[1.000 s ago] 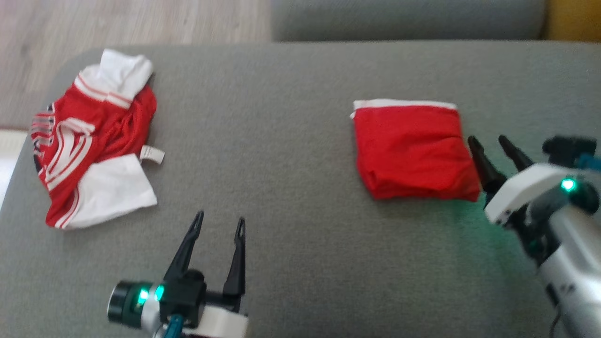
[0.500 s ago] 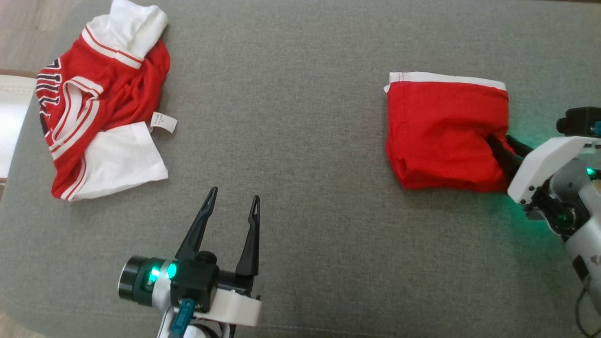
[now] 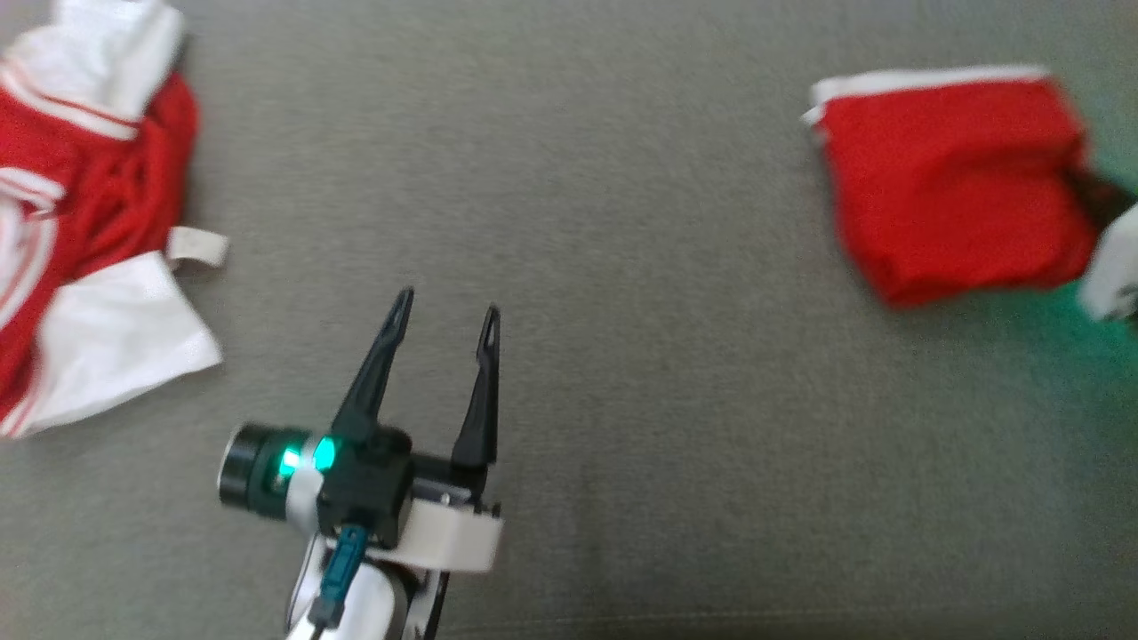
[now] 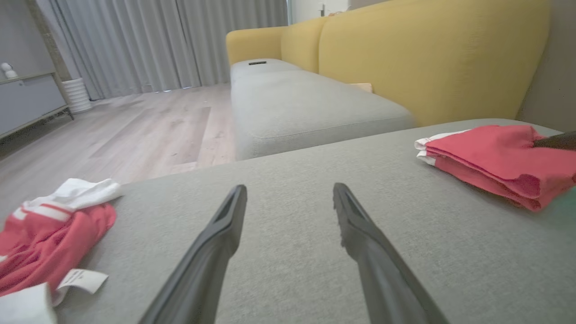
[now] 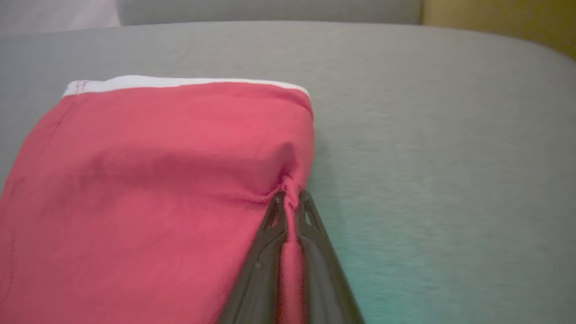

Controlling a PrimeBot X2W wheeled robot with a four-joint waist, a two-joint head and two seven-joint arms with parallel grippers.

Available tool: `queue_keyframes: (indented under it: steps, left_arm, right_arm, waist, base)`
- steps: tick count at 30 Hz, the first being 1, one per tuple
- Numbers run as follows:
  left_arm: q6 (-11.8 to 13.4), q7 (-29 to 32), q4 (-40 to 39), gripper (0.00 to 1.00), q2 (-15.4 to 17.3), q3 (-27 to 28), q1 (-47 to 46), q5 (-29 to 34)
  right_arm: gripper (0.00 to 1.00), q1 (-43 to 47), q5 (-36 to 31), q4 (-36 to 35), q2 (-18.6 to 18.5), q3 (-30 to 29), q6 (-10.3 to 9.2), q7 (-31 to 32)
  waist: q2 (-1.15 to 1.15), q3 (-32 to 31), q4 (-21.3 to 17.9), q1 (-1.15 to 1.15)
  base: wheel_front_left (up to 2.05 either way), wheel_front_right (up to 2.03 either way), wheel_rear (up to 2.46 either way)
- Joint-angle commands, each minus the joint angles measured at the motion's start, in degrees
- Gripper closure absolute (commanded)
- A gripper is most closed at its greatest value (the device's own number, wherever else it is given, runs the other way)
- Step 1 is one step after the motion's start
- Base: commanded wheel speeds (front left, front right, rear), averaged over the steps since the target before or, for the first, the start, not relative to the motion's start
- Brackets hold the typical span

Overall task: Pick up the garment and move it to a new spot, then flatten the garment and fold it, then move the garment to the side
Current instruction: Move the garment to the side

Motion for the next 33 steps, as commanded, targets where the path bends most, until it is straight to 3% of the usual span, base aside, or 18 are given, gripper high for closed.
queue_keyframes:
  steps: [1,7,14,23,24,25,27,30,33]
  left_arm:
    - [-0.10,-0.69,-2.41,0.00,0.42,1.11,-3.05,0.14]
    - [-0.83,-0.69,-3.05,0.00,0.87,0.04,-8.11,0.62]
    - [-1.13,-0.69,-4.53,0.00,1.59,-1.34,-12.99,1.02]
    - [-0.64,-0.69,-4.86,0.00,3.07,-3.02,-14.88,1.28]
    - [-0.52,-0.69,-4.80,0.00,3.31,-3.21,-15.01,1.33]
    - [-0.44,-0.69,-4.68,0.00,3.46,-3.43,-15.14,1.27]
    - [-0.22,-0.69,-4.25,0.00,3.75,-3.86,-15.30,1.17]
    - [0.67,-0.69,-3.35,0.00,3.87,-4.66,-14.78,0.71]
    - [1.63,-0.69,-2.41,0.00,3.86,-5.10,-13.15,0.09]
  right_arm:
    - [1.00,-1.66,-1.28,-0.55,-3.91,-0.47,0.37,-1.35]
    - [1.00,-5.56,-6.82,1.65,-9.30,-2.82,0.37,-5.47]
    - [1.00,-9.34,-11.77,3.94,-11.82,-6.68,0.37,-8.76]
    - [1.00,-13.01,-17.78,7.22,-14.33,-10.89,0.37,-10.85]
    - [0.61,-13.52,-18.89,7.93,-14.44,-11.64,0.37,-11.21]
    - [0.00,-14.02,-20.54,8.72,-14.57,-12.36,0.37,-11.94]
    - [0.00,-14.86,-23.94,10.15,-13.84,-14.03,0.37,-13.98]
    - [0.00,-14.61,-30.63,12.17,-9.42,-17.21,0.37,-18.45]
    - [0.00,-11.90,-32.60,12.56,-3.35,-18.54,0.37,-20.52]
  waist:
    - [0.00,3.67,-3.52,0.00]
    - [0.00,8.94,-7.37,0.00]
    - [0.00,12.93,-9.69,0.00]
    - [0.00,14.94,-9.79,0.00]
    - [0.00,15.01,-9.71,0.00]
    - [0.00,14.91,-9.51,0.00]
    - [0.00,14.29,-9.15,0.00]
    - [0.00,10.81,-8.07,0.00]
    - [0.00,6.42,-7.01,0.00]
  base:
    - [0.00,0.00,0.00]
    - [0.00,0.00,0.00]
    - [0.00,0.00,0.00]
    - [0.00,0.00,0.00]
    - [0.00,0.00,0.00]
    - [0.00,0.00,0.00]
    - [0.00,0.00,0.00]
    - [0.00,0.00,0.00]
    - [0.00,0.00,0.00]
